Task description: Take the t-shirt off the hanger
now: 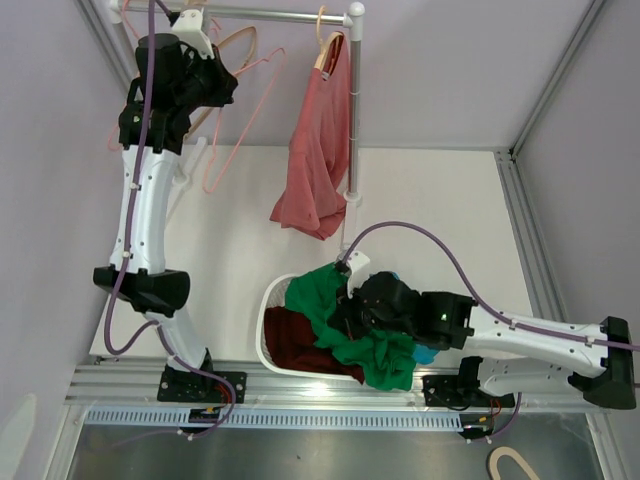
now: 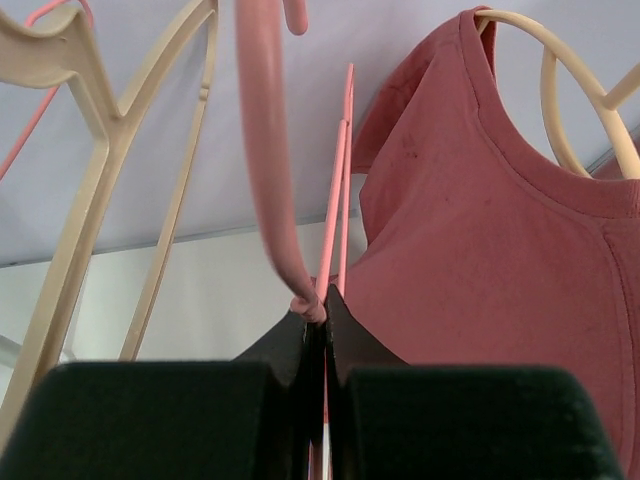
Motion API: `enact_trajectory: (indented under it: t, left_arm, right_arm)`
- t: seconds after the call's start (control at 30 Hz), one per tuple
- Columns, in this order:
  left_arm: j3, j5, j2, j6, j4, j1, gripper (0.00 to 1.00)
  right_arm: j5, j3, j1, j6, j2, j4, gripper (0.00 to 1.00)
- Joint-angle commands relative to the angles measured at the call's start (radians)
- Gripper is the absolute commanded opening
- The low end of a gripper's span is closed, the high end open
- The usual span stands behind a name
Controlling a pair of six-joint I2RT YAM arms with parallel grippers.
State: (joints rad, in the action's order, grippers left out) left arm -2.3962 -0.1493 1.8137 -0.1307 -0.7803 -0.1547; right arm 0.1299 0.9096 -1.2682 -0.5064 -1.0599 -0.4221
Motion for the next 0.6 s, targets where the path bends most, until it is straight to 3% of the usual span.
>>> enact_trajectory:
  t: [0.0, 0.17, 0.37, 0.5, 0.57]
  left_arm:
    - [-0.050, -0.084, 0.007, 0.008, 0.064, 0.026, 0.01]
    - [-0.047, -0.101, 0.015, 0.009, 0.114, 0.027, 0.01]
    - [-0.063, -0.119, 0.016, 0.003, 0.180, 0.027, 0.01]
    - [-0.081, -0.105, 0.033, 0.005, 0.194, 0.027, 0.01]
    - [-0.078, -0.101, 0.038, 0.005, 0.208, 0.026, 0.01]
  right_arm:
    - [0.017, 0.020, -0.019, -0.155, -0.049, -0.157, 0.00]
    - [0.024, 0.014, -0.031, -0.167, -0.282, -0.237, 0.00]
    - [0.027, 0.015, -0.060, -0.169, -0.438, -0.192, 0.00]
    - [0.074, 0.044, -0.062, -0.169, -0.419, -0.208, 0.06]
    - [0.106, 0.052, -0.062, -0.162, -0.367, -0.202, 0.03]
